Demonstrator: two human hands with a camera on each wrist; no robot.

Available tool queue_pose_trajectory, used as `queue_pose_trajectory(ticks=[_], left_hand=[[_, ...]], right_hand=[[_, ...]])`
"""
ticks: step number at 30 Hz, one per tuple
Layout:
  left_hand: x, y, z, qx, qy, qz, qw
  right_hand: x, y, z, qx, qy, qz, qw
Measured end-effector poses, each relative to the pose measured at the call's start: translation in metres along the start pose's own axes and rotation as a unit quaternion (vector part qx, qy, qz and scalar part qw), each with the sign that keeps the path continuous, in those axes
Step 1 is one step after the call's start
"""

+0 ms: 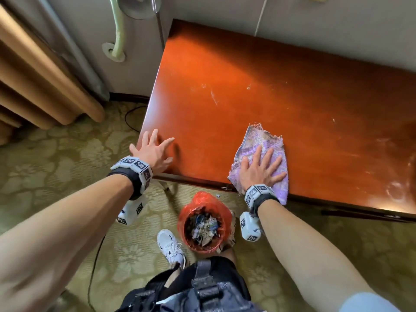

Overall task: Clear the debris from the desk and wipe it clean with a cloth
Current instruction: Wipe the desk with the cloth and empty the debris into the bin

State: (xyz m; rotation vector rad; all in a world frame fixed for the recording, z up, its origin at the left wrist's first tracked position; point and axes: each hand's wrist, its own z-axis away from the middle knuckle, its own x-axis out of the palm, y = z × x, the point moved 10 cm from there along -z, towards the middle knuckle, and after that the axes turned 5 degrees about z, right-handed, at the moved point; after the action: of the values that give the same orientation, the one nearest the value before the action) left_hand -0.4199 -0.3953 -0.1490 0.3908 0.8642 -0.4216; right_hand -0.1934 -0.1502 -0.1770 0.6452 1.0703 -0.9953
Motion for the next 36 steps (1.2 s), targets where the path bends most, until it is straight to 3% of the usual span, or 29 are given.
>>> queue_pose_trajectory(ticks=[4, 9, 11, 15, 23, 27, 32, 36], left_hand=[[0.003, -0.027, 0.006, -0.015, 0.0, 0.015, 1.0], [0.0, -0.069, 0.021, -0.037, 0.026, 0.044, 0.998], [-0.002, -0.084, 0.026, -0.051, 0.031, 0.045, 0.997], [-0.01, -0.084, 0.02, -0.058, 0.047, 0.051, 0.996], [-0.002, 0.018, -0.015, 0.031, 0.026, 0.017, 0.999], [-0.002, 0.048, -0.026, 0.057, 0.025, 0.01, 0.998], [-0.018, 0.038, -0.036, 0.042, 0.044, 0.013, 0.998], [-0.032, 0.005, -0.035, 0.011, 0.08, 0.047, 0.996]], right_hand=[[0.009, -0.083, 0.02, -0.076, 0.003, 0.016, 0.997], [0.032, -0.203, 0.082, -0.269, 0.002, 0.076, 0.96], [0.04, -0.214, 0.101, -0.313, -0.006, 0.102, 0.944], [0.044, -0.191, 0.104, -0.365, -0.011, 0.148, 0.919], [0.008, -0.074, 0.015, -0.187, -0.012, 0.116, 0.975], [-0.012, -0.028, -0.032, -0.103, -0.041, 0.09, 0.99], [-0.026, -0.048, -0.072, -0.06, -0.088, 0.037, 0.994], [-0.035, -0.11, -0.089, -0.104, -0.074, 0.052, 0.99]])
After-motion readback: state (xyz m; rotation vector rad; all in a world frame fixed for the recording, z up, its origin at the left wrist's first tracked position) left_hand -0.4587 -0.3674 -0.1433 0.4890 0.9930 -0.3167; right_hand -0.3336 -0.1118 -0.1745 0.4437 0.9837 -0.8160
